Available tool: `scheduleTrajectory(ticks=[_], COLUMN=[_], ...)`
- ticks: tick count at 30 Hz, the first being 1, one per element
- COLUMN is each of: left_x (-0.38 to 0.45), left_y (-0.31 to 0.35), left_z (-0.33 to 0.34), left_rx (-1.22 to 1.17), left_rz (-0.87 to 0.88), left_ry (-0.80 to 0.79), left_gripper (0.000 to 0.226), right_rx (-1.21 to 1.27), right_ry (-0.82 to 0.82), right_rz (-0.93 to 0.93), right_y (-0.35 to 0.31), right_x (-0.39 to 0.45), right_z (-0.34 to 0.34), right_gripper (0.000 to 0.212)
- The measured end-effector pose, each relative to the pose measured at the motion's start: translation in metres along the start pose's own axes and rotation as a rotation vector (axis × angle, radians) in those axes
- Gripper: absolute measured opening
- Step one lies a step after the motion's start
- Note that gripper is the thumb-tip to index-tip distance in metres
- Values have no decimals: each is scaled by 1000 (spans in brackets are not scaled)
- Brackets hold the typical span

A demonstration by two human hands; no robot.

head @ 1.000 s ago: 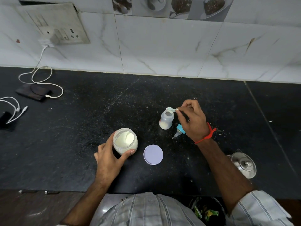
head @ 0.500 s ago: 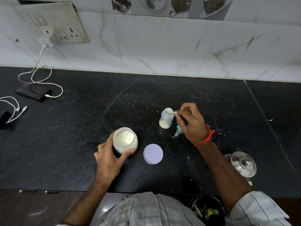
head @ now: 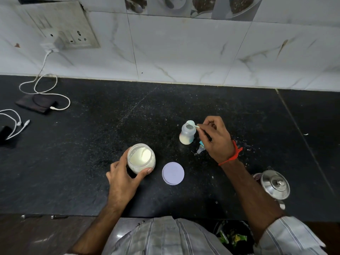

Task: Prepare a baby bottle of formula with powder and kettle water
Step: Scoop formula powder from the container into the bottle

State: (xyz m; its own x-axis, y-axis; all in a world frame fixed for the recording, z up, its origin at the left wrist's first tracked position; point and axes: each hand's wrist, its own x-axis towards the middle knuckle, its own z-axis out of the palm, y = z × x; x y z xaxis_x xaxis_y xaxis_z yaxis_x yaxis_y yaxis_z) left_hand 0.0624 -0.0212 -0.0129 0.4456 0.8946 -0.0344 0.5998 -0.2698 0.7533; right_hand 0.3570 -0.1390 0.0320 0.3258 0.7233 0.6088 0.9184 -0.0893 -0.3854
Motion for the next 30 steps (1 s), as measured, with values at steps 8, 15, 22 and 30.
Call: scheduleTrajectory(ticks=[8,15,22,30], left_x=[0,0,0,1], left_y=[-1,0,0,-3], left_z=[0,0,0,0], left_rx=[7,14,6,14], left_rz=[-1,-1,0,-7], left_ry=[7,14,5,-5], left_gripper=[87,87,87,88], right_rx=[8,16,12,12], right_ry=[-6,13,15,34], right_rz=[8,30,49,54], right_y=[-2,-3,-3,-3], right_x=[2,3,2,3], right_z=[-1,1,1,-1], right_gripper=[14,12,11,11])
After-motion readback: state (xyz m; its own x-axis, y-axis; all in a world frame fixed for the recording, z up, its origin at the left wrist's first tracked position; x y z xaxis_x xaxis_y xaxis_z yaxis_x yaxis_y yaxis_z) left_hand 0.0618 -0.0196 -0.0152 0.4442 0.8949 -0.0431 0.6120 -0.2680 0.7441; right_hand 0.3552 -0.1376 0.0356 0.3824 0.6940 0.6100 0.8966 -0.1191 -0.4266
